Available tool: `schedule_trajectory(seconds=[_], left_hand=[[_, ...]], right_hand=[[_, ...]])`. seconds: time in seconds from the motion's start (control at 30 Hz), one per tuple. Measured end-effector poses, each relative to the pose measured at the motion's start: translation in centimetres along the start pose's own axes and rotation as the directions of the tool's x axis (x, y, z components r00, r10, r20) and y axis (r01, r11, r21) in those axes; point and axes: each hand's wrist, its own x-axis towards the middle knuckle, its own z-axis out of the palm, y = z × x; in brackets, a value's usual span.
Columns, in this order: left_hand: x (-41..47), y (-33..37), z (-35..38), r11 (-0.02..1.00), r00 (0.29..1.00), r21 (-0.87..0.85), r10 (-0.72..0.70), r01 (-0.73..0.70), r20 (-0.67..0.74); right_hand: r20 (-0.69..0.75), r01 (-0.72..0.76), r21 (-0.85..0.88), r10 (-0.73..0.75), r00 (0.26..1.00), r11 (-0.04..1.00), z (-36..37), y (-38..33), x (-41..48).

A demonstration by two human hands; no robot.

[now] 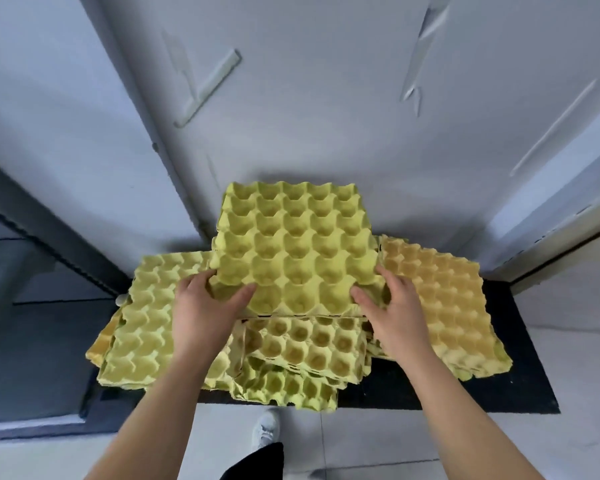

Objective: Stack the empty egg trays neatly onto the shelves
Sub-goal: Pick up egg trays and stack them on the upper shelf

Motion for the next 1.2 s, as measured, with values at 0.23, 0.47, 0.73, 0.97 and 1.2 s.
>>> schedule_trajectory(seconds=[0.23, 0.47, 0.73, 0.97, 1.2], left_hand=[[-6.3, -0.3, -8.6, 0.992, 0.959, -0.128, -0.04, 0.004, -0.28], [-10.9, 0.8, -19.1, 0.981, 0.835, -0.169, -0.011, -0.098, -0.55], [-13.1, -1.7, -32.1, 0.958, 0.699, -0.195, 0.007, -0.209, -0.715], [-12.2, -10.6, -46.1, 0.952, 0.682, -0.176, 0.043, -0.249, -0.73], [-12.0, -18.2, -58.5, 0.951, 0.715, -0.193, 0.041, -0.243, -0.698]], right_hand=[[-0.029, 0.342, -0.004, -0.342, 0.939, 0.94, -2.5, -7.2, -3.1], [-0.06, 0.566, 0.061, -0.563, 0.824, 0.822, -2.6, -17.1, -7.2], [-0.158, 0.714, 0.163, -0.696, 0.7, 0.681, 0.2, -29.8, -12.7], [-0.183, 0.788, 0.188, -0.768, 0.614, 0.586, 8.0, -41.8, -19.6], [-0.163, 0.806, 0.247, -0.797, 0.582, 0.538, 16.9, -52.0, -25.7]])
